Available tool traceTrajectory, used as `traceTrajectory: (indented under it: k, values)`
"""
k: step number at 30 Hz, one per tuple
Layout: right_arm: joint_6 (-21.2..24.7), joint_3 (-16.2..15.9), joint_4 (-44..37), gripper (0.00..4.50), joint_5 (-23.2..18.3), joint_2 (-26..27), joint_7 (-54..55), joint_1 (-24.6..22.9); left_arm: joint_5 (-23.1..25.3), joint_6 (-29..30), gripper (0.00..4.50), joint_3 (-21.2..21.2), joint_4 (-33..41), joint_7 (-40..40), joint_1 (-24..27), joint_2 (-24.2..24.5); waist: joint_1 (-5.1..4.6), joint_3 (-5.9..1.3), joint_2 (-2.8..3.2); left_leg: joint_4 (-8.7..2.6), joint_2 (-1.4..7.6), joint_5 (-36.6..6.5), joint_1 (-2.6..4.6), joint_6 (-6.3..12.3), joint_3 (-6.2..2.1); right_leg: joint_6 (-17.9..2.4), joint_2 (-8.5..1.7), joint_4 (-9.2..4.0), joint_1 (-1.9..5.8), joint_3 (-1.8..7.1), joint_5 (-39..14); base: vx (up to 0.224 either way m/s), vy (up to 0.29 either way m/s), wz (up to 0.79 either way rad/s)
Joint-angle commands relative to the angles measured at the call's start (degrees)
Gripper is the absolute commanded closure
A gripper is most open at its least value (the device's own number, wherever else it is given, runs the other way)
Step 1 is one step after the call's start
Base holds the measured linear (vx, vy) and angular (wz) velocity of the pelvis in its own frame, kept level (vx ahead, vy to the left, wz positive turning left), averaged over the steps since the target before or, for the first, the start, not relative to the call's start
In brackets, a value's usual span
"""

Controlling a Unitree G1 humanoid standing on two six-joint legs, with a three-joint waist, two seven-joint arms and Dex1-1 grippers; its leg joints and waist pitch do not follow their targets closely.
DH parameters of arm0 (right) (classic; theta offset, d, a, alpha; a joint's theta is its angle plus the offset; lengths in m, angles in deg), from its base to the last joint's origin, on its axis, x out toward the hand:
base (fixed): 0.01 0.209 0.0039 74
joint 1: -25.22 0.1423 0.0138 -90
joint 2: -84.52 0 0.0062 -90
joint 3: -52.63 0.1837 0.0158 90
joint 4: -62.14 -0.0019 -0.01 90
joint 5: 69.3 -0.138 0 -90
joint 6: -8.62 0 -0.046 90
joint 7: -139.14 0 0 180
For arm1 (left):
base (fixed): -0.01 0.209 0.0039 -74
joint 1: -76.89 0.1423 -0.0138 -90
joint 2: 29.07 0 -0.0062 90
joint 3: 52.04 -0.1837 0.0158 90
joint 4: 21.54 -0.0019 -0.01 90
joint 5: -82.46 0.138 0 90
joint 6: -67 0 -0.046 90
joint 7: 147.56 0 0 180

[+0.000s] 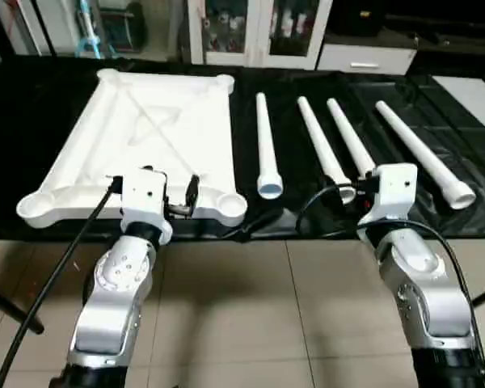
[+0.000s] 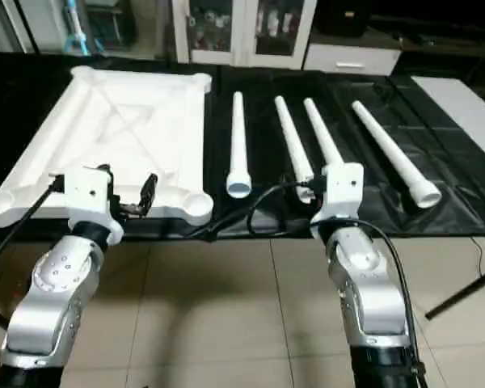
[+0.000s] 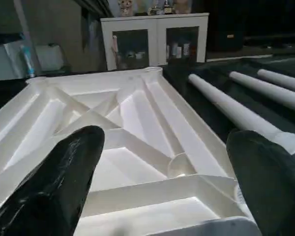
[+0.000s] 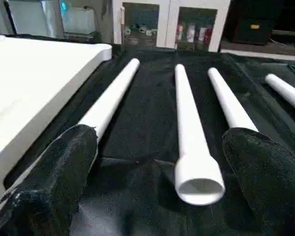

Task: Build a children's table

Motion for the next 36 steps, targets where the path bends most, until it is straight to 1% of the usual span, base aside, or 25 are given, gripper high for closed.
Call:
traceTrajectory:
  k: [1, 3, 5, 7, 8, 9, 11, 12, 14, 15, 16, 17, 18, 19, 20, 21, 23, 24, 26, 27, 29, 32, 33, 35, 36]
  values:
    - [0.44, 0.25, -1.01, 0.06, 0.14, -0.27, 0.17, -0.28, 0.03, 0.3, 0.01, -0.36, 0.4, 0.57, 0.24, -0.18, -1.15, -3.82, 0.88, -3.69, 3.72, 6.53, 3.4, 17.11, -2.7, -8.57, -2.33, -1.5, 0.12, 0.83, 6.93, 0.0, 0.0, 0.0]
    - [0.45, 0.2, -1.08, 0.06, 0.18, -0.26, 0.21, -0.33, -0.01, 0.3, 0.01, -0.33, 0.44, 0.66, 0.26, -0.16, 0.32, -3.71, 0.08, -2.35, 0.32, 5.61, -1.42, 15.27, 0.02, -9.25, -3.44, -4.09, 4.34, 2.84, 6.22, 0.0, 0.0, 0.0]
    - [0.48, 0.25, -1.12, 0.06, 0.17, -0.24, 0.25, -0.36, -0.05, 0.28, 0.01, -0.31, 0.45, 0.75, 0.26, -0.19, 1.0, -3.64, 0.09, -2.52, 0.41, 3.97, -2.52, 11.08, 0.11, -8.8, -3.25, -4.83, 5.32, 3.25, 3.58, 0.0, 0.0, 0.0]
    - [0.53, 0.37, -1.16, 0.06, 0.19, -0.15, 0.26, -0.37, -0.05, 0.33, 0.01, -0.32, 0.47, 0.8, 0.25, -0.24, 0.68, -3.91, 0.71, -3.41, 1.17, 5.38, -0.79, 9.37, -0.57, -7.88, -1.69, -3.76, 4.35, 2.0, 5.74, 0.0, 0.0, 0.0]
    - [0.54, 0.38, -1.17, 0.06, 0.19, -0.15, 0.26, -0.37, -0.06, 0.33, 0.01, -0.31, 0.47, 0.8, 0.25, -0.24, -0.2, -4.16, 0.99, -3.79, 2.21, 8.46, 1.51, 11.61, -2.15, -6.85, -0.79, -2.17, 2.79, 0.94, 8.24, 0.066, -0.001, 0.05]
    - [0.63, 0.47, -1.16, 0.06, 0.22, -0.03, 0.27, -0.34, -0.08, 0.35, 0.01, -0.3, 0.4, 0.76, 0.17, -0.26, -1.37, -4.3, 1.21, -3.73, 4.2, 10.57, 5.01, 17.21, -4.44, -5.82, -0.83, -0.4, -0.73, 0.0, 7.02, 0.077, -0.005, 0.06]
    - [0.66, 0.5, -1.15, 0.06, 0.21, -0.01, 0.3, -0.32, -0.09, 0.34, 0.01, -0.31, 0.36, 0.74, 0.14, -0.26, -2.38, -4.25, 1.26, -3.66, 6.9, 9.85, 8.37, 22.66, -6.96, -5.42, -2.01, 1.71, -5.08, -0.01, 2.1, 0.039, -0.002, 0.03]
    - [0.69, 0.49, -1.12, 0.06, 0.23, -0.01, 0.33, -0.28, -0.1, 0.34, 0.01, -0.28, 0.3, 0.69, 0.08, -0.29, -2.48, -3.45, -0.17, -3.17, 5.51, 8.37, 5.93, 25.31, -5.62, -4.47, -4.04, 0.3, -4.37, 1.95, 3.5, 0.0, 0.0, 0.0]
    - [0.69, 0.59, -0.91, 0.06, 0.2, 0.13, 0.53, -0.18, -0.06, 0.34, 0.01, -0.18, 0.05, 0.59, -0.14, -0.37, -0.36, -2.91, -2.14, 0.93, -2.32, 3.62, -2.26, 19.82, 0.11, -7.23, -5.24, -3.99, 3.73, 6.39, 7.63, 0.0, 0.0, 0.0]
    - [0.7, 0.65, -0.76, 0.06, 0.2, 0.22, 0.67, -0.11, -0.03, 0.34, 0.01, -0.12, -0.08, 0.54, -0.27, -0.4, 1.67, -3.44, -1.32, 5.64, -0.99, 1.74, -7.9, 11.33, -1.83, -9.64, -10.05, -5.75, 8.07, 9.62, 6.93, 0.0, 0.0, 0.0]
    - [0.69, 0.72, -0.63, 0.06, 0.35, 0.27, 0.86, -0.11, 0.0, 0.34, 0.01, -0.04, -0.12, 0.48, -0.32, -0.47, 1.53, -2.84, -0.97, 4.73, -0.17, 2.04, -7.78, 8.75, -2.05, -10.78, -9.23, -5.89, 7.01, 8.61, 6.68, 0.0, 0.0, 0.0]
    - [0.67, 1.1, -0.55, 0.06, 0.23, 0.52, 1.23, -0.17, 0.02, 0.34, 0.01, 0.06, -0.12, 0.36, -0.27, -0.57, 1.04, -2.88, 0.44, 1.33, 0.41, 5.67, -7.2, 5.98, -2.17, -11.05, -5.42, -5.24, 6.55, 4.82, 4.66, 0.0, 0.0, 0.0]
    - [0.7, 1.37, -0.52, 0.06, 0.13, 0.71, 1.52, -0.17, 0.0, 0.37, 0.01, 0.16, -0.11, 0.31, -0.27, -0.61, 0.03, -3.03, 2.82, -3.21, 2.74, 4.11, -2.99, 6.11, -3.43, -7.49, -1.87, -3.96, 3.98, 0.78, 0.27, 0.087, 0.026, -0.11]
    - [0.76, 1.5, -0.51, 0.06, 0.06, 0.77, 1.64, -0.18, 0.0, 0.39, 0.01, 0.21, -0.11, 0.29, -0.28, -0.61, -1.7, -2.78, 3.41, -4.3, 4.39, 3.02, -0.73, 9.58, -5.99, -5.83, 0.3, -0.67, 1.94, -0.69, -1.23, 0.087, 0.026, -0.11]
    - [0.85, 1.8, -0.43, 0.06, 0.02, 0.83, 1.88, -0.21, -0.05, 0.41, 0.01, 0.34, -0.15, 0.28, -0.29, -0.58, -2.9, -3.48, 4.11, -4.43, 6.03, -0.24, 3.74, 12.91, -8.39, -4.91, 0.68, 2.44, -2.04, -1.22, -3.88, 0.124, 0.042, -0.04]
    - [0.84, 1.82, -0.36, 0.06, 0.07, 0.77, 1.86, -0.26, -0.09, 0.39, 0.01, 0.43, -0.2, 0.33, -0.3, -0.52, -3.81, -4.68, 3.59, -3.18, 8.19, 2.8, 6.72, 23.3, -11.5, 0.77, -0.67, 7.13, -7.1, -0.08, -4.3, 0.085, 0.013, 0.03]
    - [0.81, 1.78, -0.29, 0.06, 0.13, 0.66, 1.8, -0.31, -0.16, 0.42, 0.01, 0.58, -0.28, 0.46, -0.35, -0.45, -3.63, -4.2, 1.76, -3.67, 7.73, 5.29, 5.07, 26.77, -9.54, 4.14, -1.84, 7.77, -9.03, 1.11, 0.68, 0.042, 0.006, 0.01]
    - [0.85, 1.82, -0.34, 0.06, 0.02, 0.69, 1.81, -0.28, -0.13, 0.48, 0.01, 0.65, -0.27, 0.55, -0.37, -0.45, -3.71, -3.61, 1.15, -4.02, 5.42, 3.29, 3.37, 25.42, -6.97, 2.58, -2.3, 5.2, -8.64, 1.81, 5.48, 0.0, 0.0, 0.0]
    - [0.91, 1.89, -0.4, 0.06, -0.06, 0.73, 1.82, -0.19, -0.13, 0.52, 0.01, 0.73, -0.21, 0.63, -0.37, -0.47, -3.02, -2.87, -2.03, -2.48, 0.26, -7.2, -1.18, 18.4, -2.66, 1.39, -4.59, -2.29, -3.94, 5.17, 4.36, -0.003, -0.047, 0.03]
    - [0.93, 1.97, -0.45, 0.06, -0.02, 0.79, 1.81, -0.13, -0.16, 0.54, 0.01, 0.69, -0.17, 0.58, -0.36, -0.45, 0.13, -3.3, -2.56, 6.25, -2.33, -5.22, -5.21, 9.31, -2.57, -0.98, -11.43, -6.56, 2.46, 11.06, -24.27, 0.022, -0.103, 0.0]
    - [0.9, 1.92, -0.45, 0.06, 0.17, 0.75, 1.77, -0.04, -0.18, 0.57, 0.01, 0.64, -0.16, 0.53, -0.36, -0.43, 0.45, -2.59, -1.89, 6.08, -1.83, 0.41, -6.43, 4.82, -3.3, -4.32, -9.8, -6.54, 2.39, 9.18, -27.93, 0.038, -0.079, -0.03]
    - [0.91, 1.33, -0.16, 0.06, 1.24, 0.56, 1.91, 0.27, -0.11, 0.58, 0.01, 0.56, -0.22, 0.55, -0.42, -0.43, -0.12, -2.28, 1.06, -0.45, 0.72, 1.81, -3.4, 3.98, -2.51, -10.89, -6.08, -7.15, 1.1, 3.89, -25.16, 0.056, 0.012, 0.02]
    - [0.89, 1.17, -0.1, 0.06, 1.4, 0.47, 1.97, 0.3, 0.02, 0.56, 0.01, 0.57, -0.2, 0.61, -0.4, -0.48, -2.52, -2.14, 2.71, -4.77, 4.02, -13.2, 0.1, 3.99, -5.06, -8.69, -1.11, -3.11, -1.65, 0.48, -17.64, 0.086, 0.099, 0.05]
    - [0.89, 0.99, -0.1, 0.06, 1.57, 0.32, 1.99, 0.3, 0.3, 0.5, 0.01, 0.57, -0.09, 0.72, -0.18, -0.67, -4.49, -3.45, 3.43, -6.16, 6.64, -19.28, 5.51, 7.36, -9.27, -7.08, -0.66, 2.48, -5.25, -0.05, -3.68, 0.097, 0.086, 0.07]
    - [0.92, 0.95, -0.14, 0.06, 1.6, 0.3, 1.98, 0.32, 0.39, 0.48, 0.01, 0.58, -0.01, 0.76, -0.05, -0.75, -4.46, -3.43, 2.44, -6.2, 5.4, -16.11, 4.66, 17.32, -12.13, -2.22, -0.73, 4.25, -5.83, -0.34, -0.33, 0.104, 0.058, 0.12]
